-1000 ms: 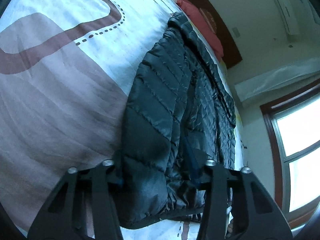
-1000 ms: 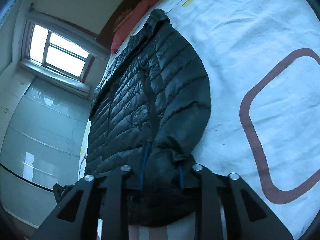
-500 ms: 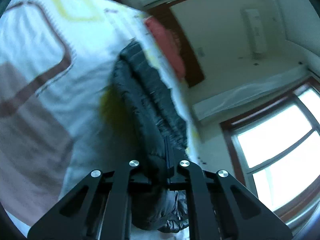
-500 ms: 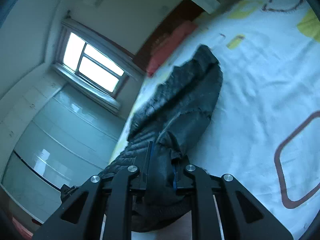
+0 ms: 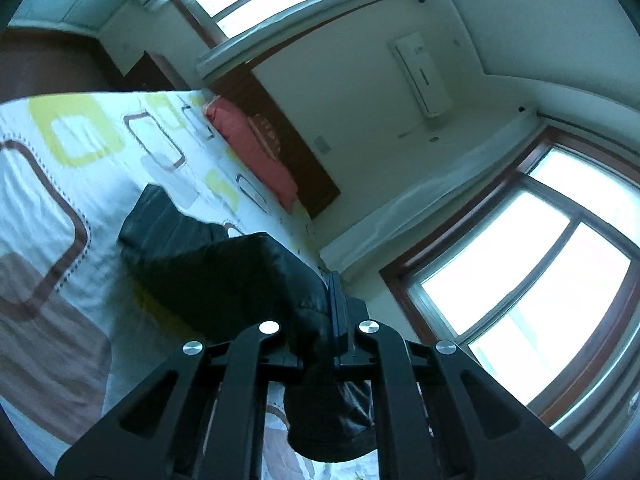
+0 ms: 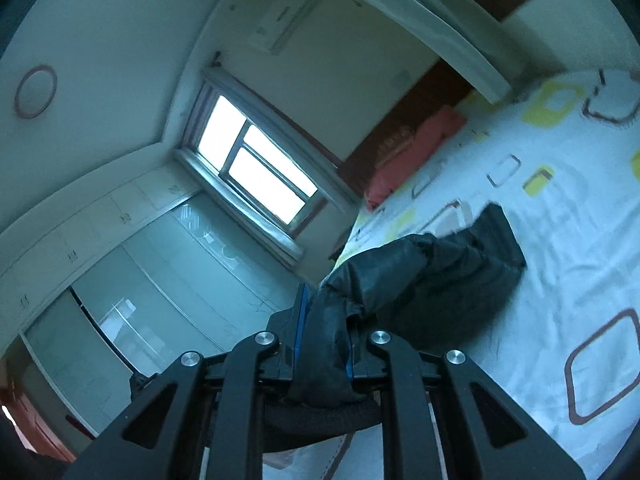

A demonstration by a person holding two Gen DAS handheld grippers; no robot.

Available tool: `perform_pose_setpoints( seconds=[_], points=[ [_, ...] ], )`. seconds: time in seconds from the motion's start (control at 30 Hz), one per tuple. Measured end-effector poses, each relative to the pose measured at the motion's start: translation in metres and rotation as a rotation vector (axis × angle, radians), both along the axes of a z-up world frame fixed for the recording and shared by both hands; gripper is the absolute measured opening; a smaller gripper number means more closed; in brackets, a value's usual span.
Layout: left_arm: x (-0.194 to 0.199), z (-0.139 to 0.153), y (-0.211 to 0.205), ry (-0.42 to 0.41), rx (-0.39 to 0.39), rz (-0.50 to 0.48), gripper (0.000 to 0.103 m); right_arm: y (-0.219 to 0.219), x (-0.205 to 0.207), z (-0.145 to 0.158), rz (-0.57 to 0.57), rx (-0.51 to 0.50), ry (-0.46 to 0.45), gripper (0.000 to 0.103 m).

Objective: Fold large clothes
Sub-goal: 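Lift the folded black puffer jacket off the bed with both grippers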

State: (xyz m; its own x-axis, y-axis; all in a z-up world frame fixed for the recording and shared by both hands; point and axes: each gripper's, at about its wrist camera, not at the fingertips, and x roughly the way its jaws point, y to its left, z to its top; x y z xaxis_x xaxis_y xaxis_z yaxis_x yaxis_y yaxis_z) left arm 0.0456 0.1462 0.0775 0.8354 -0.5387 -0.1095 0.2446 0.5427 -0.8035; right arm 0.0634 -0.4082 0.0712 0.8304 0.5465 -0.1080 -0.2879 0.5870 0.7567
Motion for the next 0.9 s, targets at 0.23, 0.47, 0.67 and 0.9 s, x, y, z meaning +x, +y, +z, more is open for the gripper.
perform_pose_setpoints(
  seconds=[0.23, 0.47, 0.67, 0.9],
  points=[
    [0.059, -0.03, 0.002, 0.112, -0.011, 0.014, 0.008, -0.001, 0.06, -0.033, 0.021, 0.02, 0.103, 0.014],
    [0.157, -0.052, -0.006, 0.154, 0.016, 0.033, 0.008, 0.001, 0.149, -0.05, 0.006, 0.032, 0.17, 0.014],
    [0.244, -0.078, -0.013, 0.234, 0.094, 0.088, 0.008, -0.002, 0.242, -0.086, -0.035, 0.021, 0.292, 0.015],
    [0.336, -0.141, -0.017, 0.376, 0.178, 0.138, 0.008, 0.0, 0.329, -0.152, -0.047, 0.001, 0.461, 0.014]
  ],
)
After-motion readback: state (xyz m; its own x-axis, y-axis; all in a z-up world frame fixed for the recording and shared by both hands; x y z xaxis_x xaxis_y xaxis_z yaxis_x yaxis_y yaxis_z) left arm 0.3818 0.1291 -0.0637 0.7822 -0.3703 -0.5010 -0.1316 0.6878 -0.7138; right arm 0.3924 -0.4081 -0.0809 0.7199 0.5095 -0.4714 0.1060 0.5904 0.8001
